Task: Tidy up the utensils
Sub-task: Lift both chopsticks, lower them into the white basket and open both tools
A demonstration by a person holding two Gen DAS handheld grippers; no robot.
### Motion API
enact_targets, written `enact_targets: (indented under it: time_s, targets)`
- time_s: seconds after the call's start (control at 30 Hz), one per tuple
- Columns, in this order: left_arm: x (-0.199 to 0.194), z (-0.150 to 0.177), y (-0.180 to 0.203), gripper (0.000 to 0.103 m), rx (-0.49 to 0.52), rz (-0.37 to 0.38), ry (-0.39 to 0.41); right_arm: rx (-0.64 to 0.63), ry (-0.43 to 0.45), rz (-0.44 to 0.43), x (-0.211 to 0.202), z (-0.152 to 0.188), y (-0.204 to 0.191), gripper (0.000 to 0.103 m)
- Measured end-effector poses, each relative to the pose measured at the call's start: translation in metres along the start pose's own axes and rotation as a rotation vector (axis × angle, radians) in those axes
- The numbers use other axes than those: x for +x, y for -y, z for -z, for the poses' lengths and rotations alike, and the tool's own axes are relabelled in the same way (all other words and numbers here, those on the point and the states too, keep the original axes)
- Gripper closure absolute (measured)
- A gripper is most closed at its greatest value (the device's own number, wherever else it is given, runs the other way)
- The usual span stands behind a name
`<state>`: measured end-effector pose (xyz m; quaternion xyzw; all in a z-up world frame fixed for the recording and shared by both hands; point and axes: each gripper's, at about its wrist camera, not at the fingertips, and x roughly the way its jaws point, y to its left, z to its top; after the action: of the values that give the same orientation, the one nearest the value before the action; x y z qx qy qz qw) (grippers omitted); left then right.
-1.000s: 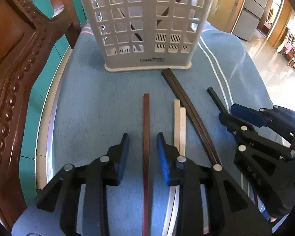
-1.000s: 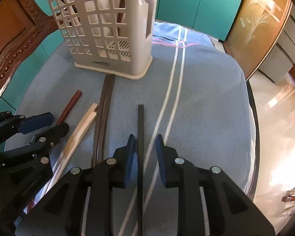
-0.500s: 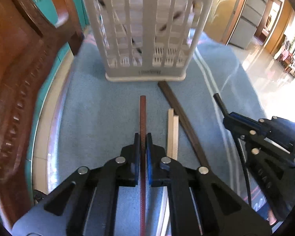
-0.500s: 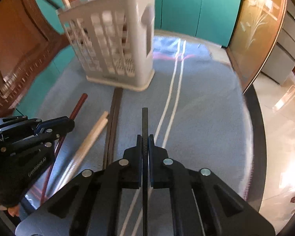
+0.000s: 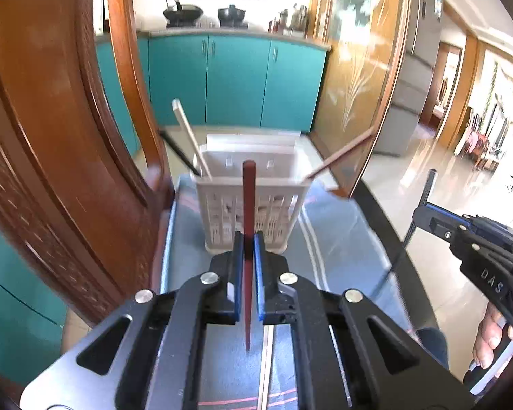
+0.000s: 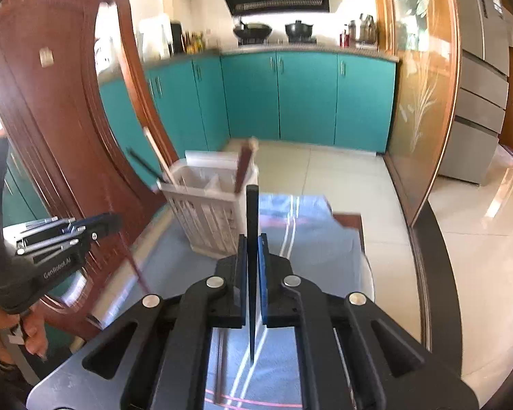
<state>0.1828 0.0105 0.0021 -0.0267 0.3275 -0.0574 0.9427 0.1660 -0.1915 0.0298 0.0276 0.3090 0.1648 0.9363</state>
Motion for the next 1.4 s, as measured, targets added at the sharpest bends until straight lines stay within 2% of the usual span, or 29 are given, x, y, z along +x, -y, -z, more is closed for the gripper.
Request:
enact_targets:
  time_s: [0.1,0.23,0.47,0.57,0.7,0.93,1.2,1.4]
  targets:
    - [-0.023,-0.020,-0.002,0.096,0.007,0.018,0.055,0.008,0.052,-0.042,-0.010,-0.024,-0.002,0.096]
    - [-0.043,-0.060,-0.017,0.096,-0.051,0.054,0.126,-0.002,0.117,-0.089,-0.014,-0.061,-0.012,0.096]
    - [-0.057,-0.117,-0.032,0.096,-0.147,0.002,0.307,0.044,0.280,-0.080,-0.016,-0.125,-0.028,0.096]
    - [-0.047,-0.124,-0.032,0.096,-0.169,-0.028,0.357,0.046,0.312,-0.033,-0.007,-0.130,-0.031,0.096]
    - [-0.009,-0.121,-0.033,0.096,-0.162,-0.074,0.313,0.031,0.246,-0.019,0.027,-0.113,-0.033,0.097]
    - [0.036,-0.093,-0.033,0.096,-0.122,-0.119,0.210,-0.003,0.172,-0.014,0.063,-0.076,-0.037,0.097]
    - [0.045,-0.075,-0.034,0.096,-0.101,-0.125,0.166,-0.030,0.110,0.009,0.079,-0.056,-0.040,0.097]
    - [0.040,-0.068,-0.034,0.093,-0.093,-0.118,0.163,-0.017,0.172,-0.019,0.054,-0.049,-0.036,0.090]
